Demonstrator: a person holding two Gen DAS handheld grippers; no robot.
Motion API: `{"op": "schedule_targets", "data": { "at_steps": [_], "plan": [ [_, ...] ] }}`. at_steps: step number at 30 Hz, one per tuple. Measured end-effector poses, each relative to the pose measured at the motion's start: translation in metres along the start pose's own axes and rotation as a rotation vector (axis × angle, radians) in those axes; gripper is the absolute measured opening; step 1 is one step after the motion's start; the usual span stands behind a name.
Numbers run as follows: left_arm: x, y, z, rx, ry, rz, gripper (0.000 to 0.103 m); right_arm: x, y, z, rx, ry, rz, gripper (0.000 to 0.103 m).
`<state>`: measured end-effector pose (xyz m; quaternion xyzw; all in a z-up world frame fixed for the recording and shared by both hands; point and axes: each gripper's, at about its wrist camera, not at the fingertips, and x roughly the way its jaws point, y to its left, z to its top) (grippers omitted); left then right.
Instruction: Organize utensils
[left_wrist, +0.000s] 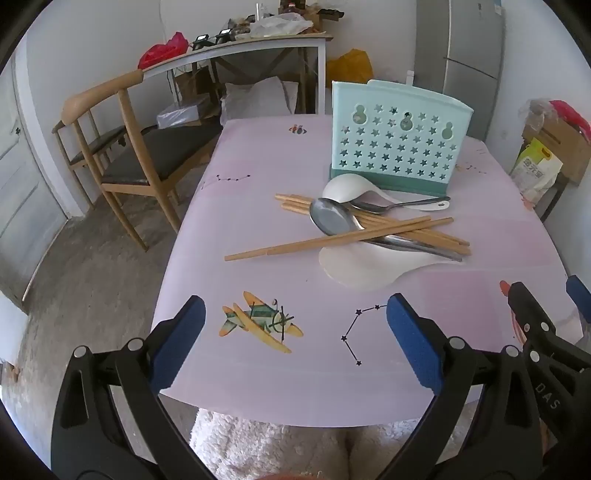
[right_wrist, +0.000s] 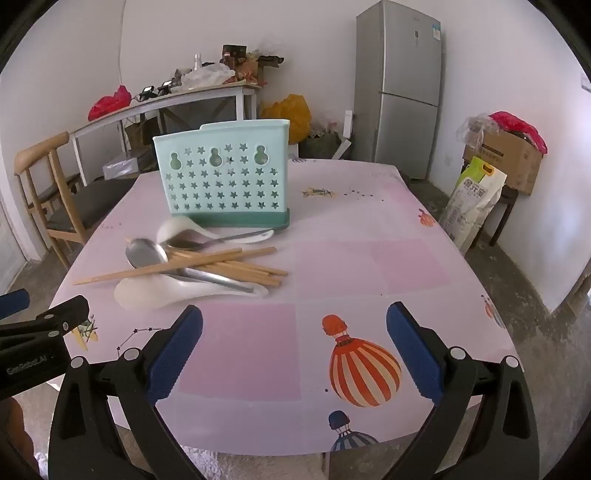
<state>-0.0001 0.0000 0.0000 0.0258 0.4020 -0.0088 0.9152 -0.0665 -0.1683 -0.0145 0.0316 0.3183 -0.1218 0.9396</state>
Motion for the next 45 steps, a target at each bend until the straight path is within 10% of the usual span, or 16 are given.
{"op": "schedule_targets", "data": {
  "at_steps": [45],
  "plan": [
    [-0.006, 0.005, 0.005, -0.018, -0.019, 0.000, 0.095, -0.008, -0.003, 0.002, -0.001, -0.020, 0.009, 0.097]
  ]
}}
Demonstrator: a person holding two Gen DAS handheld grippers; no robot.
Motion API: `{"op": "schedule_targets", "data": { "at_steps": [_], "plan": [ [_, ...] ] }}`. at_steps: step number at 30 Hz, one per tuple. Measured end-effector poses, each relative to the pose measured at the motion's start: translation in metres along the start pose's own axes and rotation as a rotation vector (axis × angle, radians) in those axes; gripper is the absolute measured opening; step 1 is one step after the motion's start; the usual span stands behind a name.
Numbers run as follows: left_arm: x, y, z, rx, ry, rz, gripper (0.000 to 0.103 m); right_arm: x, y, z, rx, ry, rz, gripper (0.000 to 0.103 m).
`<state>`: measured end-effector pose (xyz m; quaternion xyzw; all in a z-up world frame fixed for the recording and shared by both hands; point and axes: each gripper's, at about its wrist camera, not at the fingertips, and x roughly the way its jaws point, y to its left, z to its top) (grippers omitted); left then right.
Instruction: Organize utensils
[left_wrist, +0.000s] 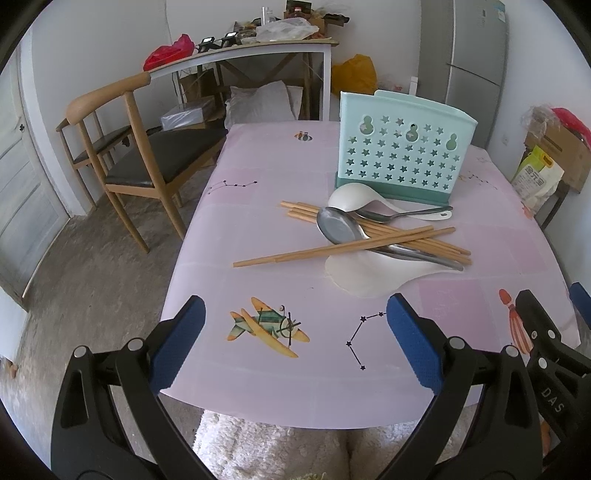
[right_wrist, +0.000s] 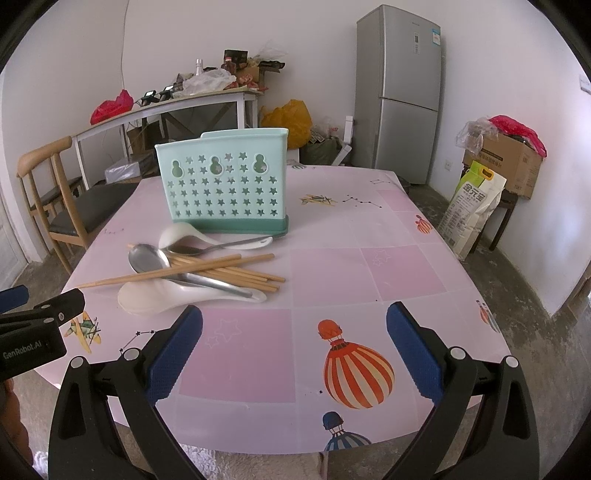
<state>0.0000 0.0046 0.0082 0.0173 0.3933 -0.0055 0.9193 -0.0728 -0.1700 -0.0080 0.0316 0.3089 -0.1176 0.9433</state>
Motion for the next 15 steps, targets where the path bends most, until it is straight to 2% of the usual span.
{"op": "schedule_targets", "data": {
  "at_steps": [15],
  "plan": [
    [0.0005, 0.0014, 0.0005, -0.003, 0.000, 0.000, 0.095, 0.0005, 0.0005, -0.0004, 0.001, 0.000, 0.001, 0.097]
  ]
}}
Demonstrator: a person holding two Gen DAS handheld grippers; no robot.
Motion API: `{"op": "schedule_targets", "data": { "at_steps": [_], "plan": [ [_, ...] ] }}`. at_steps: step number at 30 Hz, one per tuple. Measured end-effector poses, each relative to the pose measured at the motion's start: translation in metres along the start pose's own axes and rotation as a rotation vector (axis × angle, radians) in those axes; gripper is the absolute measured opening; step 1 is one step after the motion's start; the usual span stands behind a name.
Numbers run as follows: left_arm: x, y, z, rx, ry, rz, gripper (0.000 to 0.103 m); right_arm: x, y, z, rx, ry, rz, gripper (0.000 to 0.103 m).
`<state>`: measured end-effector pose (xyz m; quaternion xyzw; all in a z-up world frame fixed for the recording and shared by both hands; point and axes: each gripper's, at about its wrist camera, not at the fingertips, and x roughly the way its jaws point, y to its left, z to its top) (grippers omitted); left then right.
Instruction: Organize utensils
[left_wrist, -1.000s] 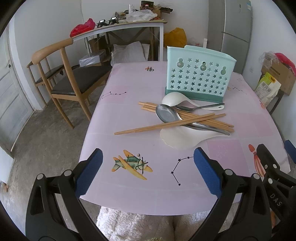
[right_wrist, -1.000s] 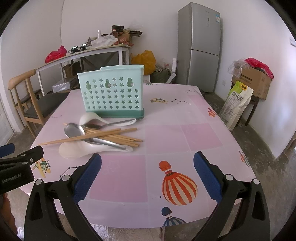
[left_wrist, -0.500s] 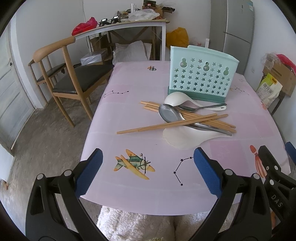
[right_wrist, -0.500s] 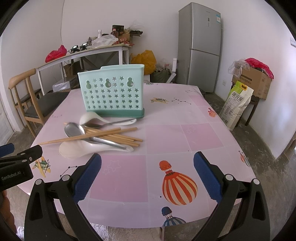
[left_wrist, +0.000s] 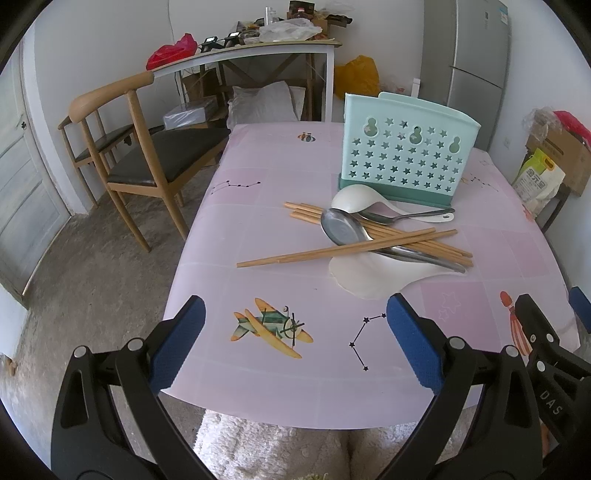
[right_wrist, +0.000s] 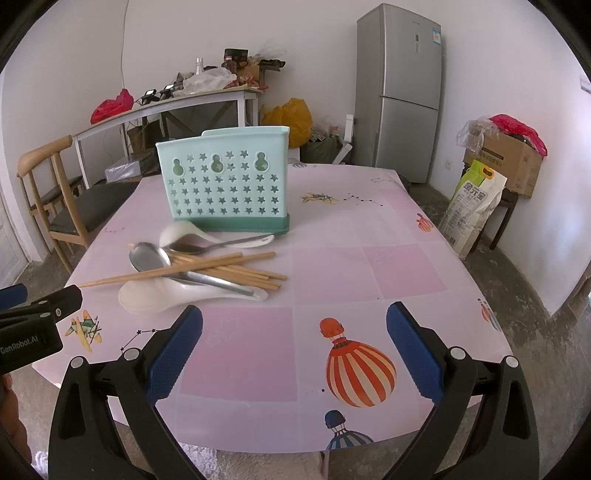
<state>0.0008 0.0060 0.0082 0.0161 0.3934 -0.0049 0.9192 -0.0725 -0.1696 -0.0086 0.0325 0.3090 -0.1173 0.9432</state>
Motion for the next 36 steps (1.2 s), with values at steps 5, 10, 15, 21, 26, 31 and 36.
{"op": "schedule_targets", "data": {
  "at_steps": [5, 10, 15, 21, 26, 31, 36],
  "plan": [
    [-0.0001, 0.0001, 0.0000, 0.001, -0.001, 0.001, 0.095, 0.0000, 0.0001, 0.0000, -0.001, 0.000, -0.001, 0.097],
    [-0.0005, 0.0021, 0.0008, -0.001, -0.001, 0.000, 0.095, -0.0001, -0.0001, 0.0001, 0.000, 0.001, -0.001, 0.097],
    [-0.0005, 0.0030, 0.0008, -0.001, -0.002, 0.000, 0.095, -0.0001, -0.0007, 0.0001, 0.000, 0.002, -0.001, 0.097],
    [-0.0006, 0.0024, 0.0006, -0.001, -0.001, 0.000, 0.095, 0.0001, -0.0011, 0.0002, 0.000, 0.002, -0.001, 0.097],
    [-0.0006, 0.0024, 0.0006, 0.000, -0.001, -0.001, 0.095, 0.0003, -0.0008, -0.0003, 0.001, 0.003, 0.000, 0.097],
    [-0.0005, 0.0023, 0.0005, 0.000, -0.001, -0.001, 0.095, 0.0007, -0.0009, -0.0001, 0.001, 0.003, 0.001, 0.097],
    [-0.0004, 0.0022, 0.0004, 0.000, -0.001, -0.001, 0.095, 0.0015, -0.0002, 0.0002, -0.001, 0.008, -0.002, 0.097]
  ]
}}
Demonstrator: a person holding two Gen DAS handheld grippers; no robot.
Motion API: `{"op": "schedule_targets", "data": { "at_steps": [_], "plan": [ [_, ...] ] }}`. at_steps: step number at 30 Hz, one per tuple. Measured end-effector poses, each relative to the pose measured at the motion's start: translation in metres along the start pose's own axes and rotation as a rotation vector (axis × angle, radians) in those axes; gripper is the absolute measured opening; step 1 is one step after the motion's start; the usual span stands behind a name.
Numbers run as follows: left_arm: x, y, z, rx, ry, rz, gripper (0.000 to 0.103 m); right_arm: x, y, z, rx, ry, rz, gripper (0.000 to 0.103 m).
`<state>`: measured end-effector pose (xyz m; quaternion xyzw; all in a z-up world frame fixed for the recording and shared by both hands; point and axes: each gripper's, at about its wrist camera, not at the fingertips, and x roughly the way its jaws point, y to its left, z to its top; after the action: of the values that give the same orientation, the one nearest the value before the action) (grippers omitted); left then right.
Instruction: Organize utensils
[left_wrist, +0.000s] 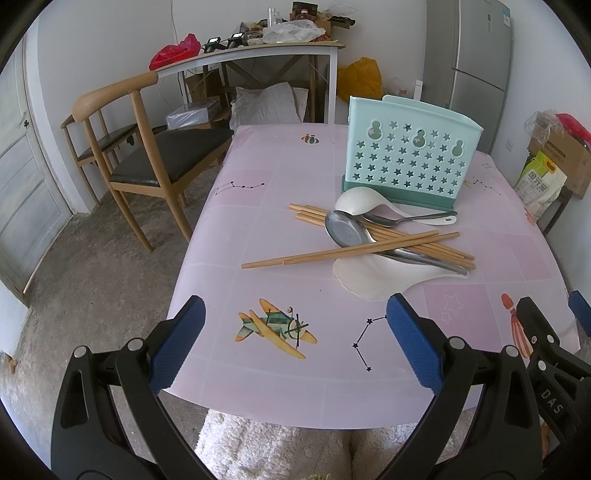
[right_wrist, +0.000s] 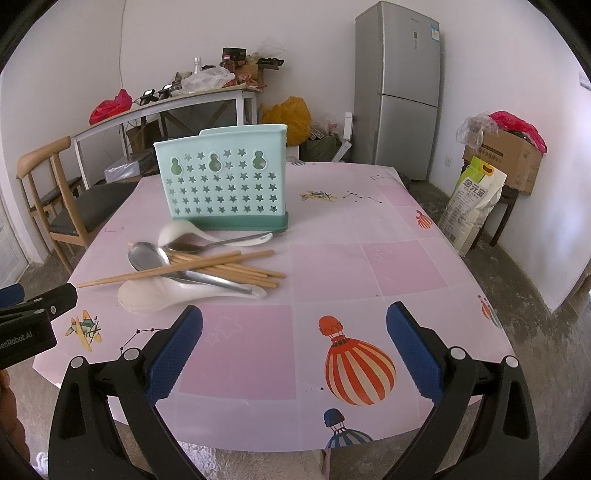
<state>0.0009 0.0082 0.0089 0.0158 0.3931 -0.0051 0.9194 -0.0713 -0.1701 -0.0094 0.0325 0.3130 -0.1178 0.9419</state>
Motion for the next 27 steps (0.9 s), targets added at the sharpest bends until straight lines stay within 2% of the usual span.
{"op": "schedule_targets", "data": {
  "at_steps": [21, 25, 27],
  "plan": [
    [0.015, 0.012, 0.006, -0.012, 0.034, -0.005, 0.095, 0.019, 0.002, 0.000, -0.006, 0.071, -0.029, 0.097],
    [0.022, 0.015, 0.007, -0.008, 0.049, -0.002, 0.095, 0.019, -0.003, 0.002, 0.007, 0.041, -0.038, 0.097],
    [0.030, 0.019, 0.008, -0.003, 0.074, -0.027, 0.095, 0.018, -0.005, 0.003, 0.002, 0.005, -0.059, 0.097]
  ]
}}
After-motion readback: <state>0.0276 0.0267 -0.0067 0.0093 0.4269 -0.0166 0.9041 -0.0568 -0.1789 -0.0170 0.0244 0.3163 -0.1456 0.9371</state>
